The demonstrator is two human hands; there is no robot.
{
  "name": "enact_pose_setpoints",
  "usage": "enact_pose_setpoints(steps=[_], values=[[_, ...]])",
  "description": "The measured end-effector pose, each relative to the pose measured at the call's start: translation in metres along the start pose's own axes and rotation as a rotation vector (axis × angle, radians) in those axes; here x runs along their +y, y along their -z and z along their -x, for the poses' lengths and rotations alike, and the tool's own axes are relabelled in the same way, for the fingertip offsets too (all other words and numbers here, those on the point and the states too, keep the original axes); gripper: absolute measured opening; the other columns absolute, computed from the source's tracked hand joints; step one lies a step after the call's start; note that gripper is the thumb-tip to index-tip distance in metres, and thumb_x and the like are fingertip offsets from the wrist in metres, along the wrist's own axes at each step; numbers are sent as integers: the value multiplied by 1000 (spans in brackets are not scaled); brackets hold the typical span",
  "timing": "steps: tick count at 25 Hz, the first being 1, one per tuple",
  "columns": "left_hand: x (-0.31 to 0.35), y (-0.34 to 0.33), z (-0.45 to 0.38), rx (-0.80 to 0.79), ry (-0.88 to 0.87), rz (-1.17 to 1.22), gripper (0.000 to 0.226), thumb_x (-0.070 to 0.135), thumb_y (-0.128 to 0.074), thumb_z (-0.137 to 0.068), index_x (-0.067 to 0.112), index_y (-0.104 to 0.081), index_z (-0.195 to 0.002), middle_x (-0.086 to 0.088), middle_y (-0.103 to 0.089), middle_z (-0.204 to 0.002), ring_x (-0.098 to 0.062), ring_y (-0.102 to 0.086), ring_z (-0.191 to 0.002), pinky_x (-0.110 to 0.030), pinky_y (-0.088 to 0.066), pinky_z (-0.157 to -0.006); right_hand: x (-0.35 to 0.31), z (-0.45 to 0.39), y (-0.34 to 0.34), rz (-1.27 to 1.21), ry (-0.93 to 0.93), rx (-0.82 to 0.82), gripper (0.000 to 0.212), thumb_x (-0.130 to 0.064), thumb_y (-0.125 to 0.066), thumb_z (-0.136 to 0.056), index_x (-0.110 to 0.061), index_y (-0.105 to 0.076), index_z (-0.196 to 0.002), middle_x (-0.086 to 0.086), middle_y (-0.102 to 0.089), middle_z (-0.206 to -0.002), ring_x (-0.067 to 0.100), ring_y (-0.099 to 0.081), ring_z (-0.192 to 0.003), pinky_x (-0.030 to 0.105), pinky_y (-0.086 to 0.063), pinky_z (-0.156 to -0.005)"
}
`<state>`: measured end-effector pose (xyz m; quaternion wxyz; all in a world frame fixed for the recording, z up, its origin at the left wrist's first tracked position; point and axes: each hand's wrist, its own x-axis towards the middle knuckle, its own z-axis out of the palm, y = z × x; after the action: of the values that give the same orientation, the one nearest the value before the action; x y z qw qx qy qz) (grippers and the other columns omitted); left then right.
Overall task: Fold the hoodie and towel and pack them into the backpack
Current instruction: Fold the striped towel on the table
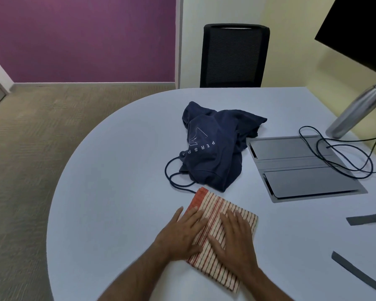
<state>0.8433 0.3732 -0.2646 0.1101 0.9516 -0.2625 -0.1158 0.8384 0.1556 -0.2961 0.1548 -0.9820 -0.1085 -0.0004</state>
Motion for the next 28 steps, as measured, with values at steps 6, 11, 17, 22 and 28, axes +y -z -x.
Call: enact_pose_setpoints(steps=[6,11,17,22,28], values=[[11,-16,-10,-157,142,-43,126,98,-37,-69,30,24,-155,-1,32,-161,-25,31,-147,-57,28,-111,46,32,3,90,0,-168,101,-82,-29,-87,-15,-1,-158,11,7,-165,24,12,-152,44,4,-120],[49,-36,-10,-130,241,11,131,104,-28,-62,28,39,-145,-1,43,-154,-29,37,-143,-63,25,-112,76,38,28,139,95,-268,98,-85,-19,-86,-22,10,-156,3,26,-160,19,27,-148,45,11,-120],[86,-55,-12,-89,330,91,143,107,-25,-59,10,16,-156,-10,35,-158,-38,29,-146,-63,31,-107,109,39,45,247,213,-283,95,-81,-25,-89,-21,1,-158,9,10,-165,23,18,-151,54,4,-118],[74,-41,-8,194,127,52,86,82,-31,-91,18,-51,-145,-4,-47,-153,-32,-38,-145,-48,9,-120,123,59,55,125,290,-163,86,-74,-36,-93,-17,-25,-156,10,-13,-164,26,-12,-152,50,-10,-119],[36,-18,15,139,-514,-108,58,72,-43,-91,26,-61,-121,7,-66,-119,-12,-59,-111,-35,-45,-104,132,98,68,96,602,-131,78,-72,-52,-83,-13,-54,-135,13,-56,-136,28,-53,-125,47,-41,-109]])
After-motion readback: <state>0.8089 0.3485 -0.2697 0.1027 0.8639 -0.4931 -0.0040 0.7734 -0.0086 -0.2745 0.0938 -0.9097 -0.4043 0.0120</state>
